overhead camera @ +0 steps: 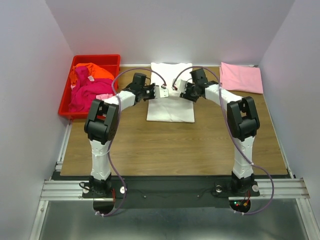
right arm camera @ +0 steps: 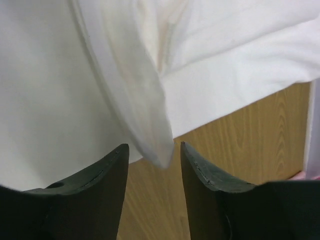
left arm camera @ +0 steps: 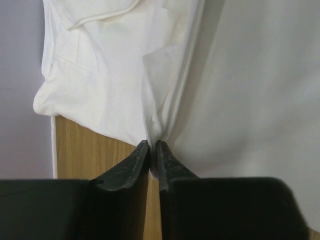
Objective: Fold and stack the t-shirts
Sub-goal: Fold the tshirt
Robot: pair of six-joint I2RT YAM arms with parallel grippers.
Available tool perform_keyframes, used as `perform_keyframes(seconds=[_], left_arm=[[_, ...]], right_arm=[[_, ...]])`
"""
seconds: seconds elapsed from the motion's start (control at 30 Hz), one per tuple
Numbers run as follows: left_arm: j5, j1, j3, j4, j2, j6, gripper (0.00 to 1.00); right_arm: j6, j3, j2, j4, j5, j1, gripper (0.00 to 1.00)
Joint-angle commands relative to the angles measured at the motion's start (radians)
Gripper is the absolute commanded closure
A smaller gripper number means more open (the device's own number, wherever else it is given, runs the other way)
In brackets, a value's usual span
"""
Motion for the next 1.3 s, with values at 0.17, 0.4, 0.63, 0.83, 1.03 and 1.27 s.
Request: perform_keyframes(seconds=[0.17, 0.4, 0.63, 0.83, 1.03, 1.27], left_arm=[[0.000, 0.058, 0.024, 0.042, -0.172, -0.166, 0.48], [0.103, 0.073, -0.193, -0.059, -0.397, -0.206, 0.50], [0.170, 0.053, -0.401, -0.081, -0.479, -0.148, 0.53], [0.129, 0.010, -0.465, -0.084, -0.450, -0.026, 0.53], [0.104, -0.007, -0.461, -0.084, -0.396, 0.036, 0.52], [0.089, -0.031, -0.423, -0.142, -0.341, 0.076, 0.53]], right_arm=[[0.153, 0.151, -0.119, 0.054, 0.006, -0.028, 0.28], [0.152, -0.142, -0.357, -0.014, -0.078, -0.028, 0.33], [0.100, -0.381, -0.460, -0.028, -0.107, 0.028, 0.46], [0.089, -0.424, -0.406, -0.018, -0.110, 0.064, 0.49], [0.075, -0.427, -0.334, 0.025, -0.098, 0.076, 0.50], [0.054, -0.461, -0.311, 0.043, -0.091, 0.084, 0.51]])
